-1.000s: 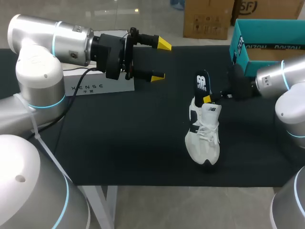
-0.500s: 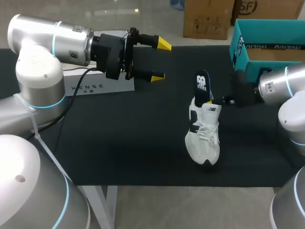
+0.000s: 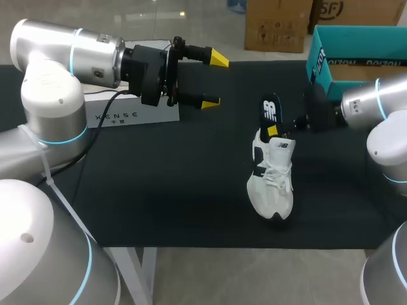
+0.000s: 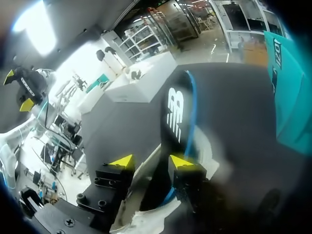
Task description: Take the shoe out of the shoebox, open the shoe tongue, remove and reinsert the insole, then place the shoe into the shoebox
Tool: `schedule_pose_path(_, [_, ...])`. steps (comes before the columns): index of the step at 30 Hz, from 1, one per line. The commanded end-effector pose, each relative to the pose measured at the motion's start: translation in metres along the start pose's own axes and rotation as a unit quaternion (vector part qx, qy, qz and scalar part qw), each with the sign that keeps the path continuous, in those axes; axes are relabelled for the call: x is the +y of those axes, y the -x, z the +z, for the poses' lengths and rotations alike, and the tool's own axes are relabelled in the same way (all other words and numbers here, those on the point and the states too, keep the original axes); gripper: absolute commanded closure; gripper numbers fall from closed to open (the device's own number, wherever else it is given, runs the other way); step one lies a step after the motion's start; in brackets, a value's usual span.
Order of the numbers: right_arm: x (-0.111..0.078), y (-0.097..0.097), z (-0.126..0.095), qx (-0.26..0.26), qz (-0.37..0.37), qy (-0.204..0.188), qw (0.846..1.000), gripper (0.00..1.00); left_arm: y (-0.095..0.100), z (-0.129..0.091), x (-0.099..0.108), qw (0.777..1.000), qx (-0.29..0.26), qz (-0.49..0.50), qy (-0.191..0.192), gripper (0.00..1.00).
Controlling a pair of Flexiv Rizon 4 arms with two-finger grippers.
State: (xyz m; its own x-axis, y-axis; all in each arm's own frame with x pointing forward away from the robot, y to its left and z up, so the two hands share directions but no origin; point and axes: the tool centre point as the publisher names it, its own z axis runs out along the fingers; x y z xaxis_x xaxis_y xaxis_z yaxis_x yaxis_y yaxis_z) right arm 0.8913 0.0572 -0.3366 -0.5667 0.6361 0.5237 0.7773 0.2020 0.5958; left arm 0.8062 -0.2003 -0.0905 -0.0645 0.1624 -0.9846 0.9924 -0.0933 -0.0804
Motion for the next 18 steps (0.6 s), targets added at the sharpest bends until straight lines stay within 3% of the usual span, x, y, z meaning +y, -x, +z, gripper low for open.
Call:
schedule_pose_path(1, [0.005, 0.004, 0.008, -0.002, 0.002, -0.006, 1.0, 0.56, 0.001, 0.0, 0.0, 1.0, 0.002, 0.0, 0.0, 0.0])
schedule_pose_path(10, [0.007, 0.003, -0.016, -0.016, 0.002, 0.011, 1.0, 0.59, 0.001, 0.0, 0.0, 1.0, 0.002, 0.0, 0.0, 0.0])
schedule_pose_path(18, [0.005, 0.006, -0.022, -0.025, 0.004, 0.014, 1.0, 0.6, 0.001, 0.0, 0.0, 1.0, 0.002, 0.0, 0.0, 0.0])
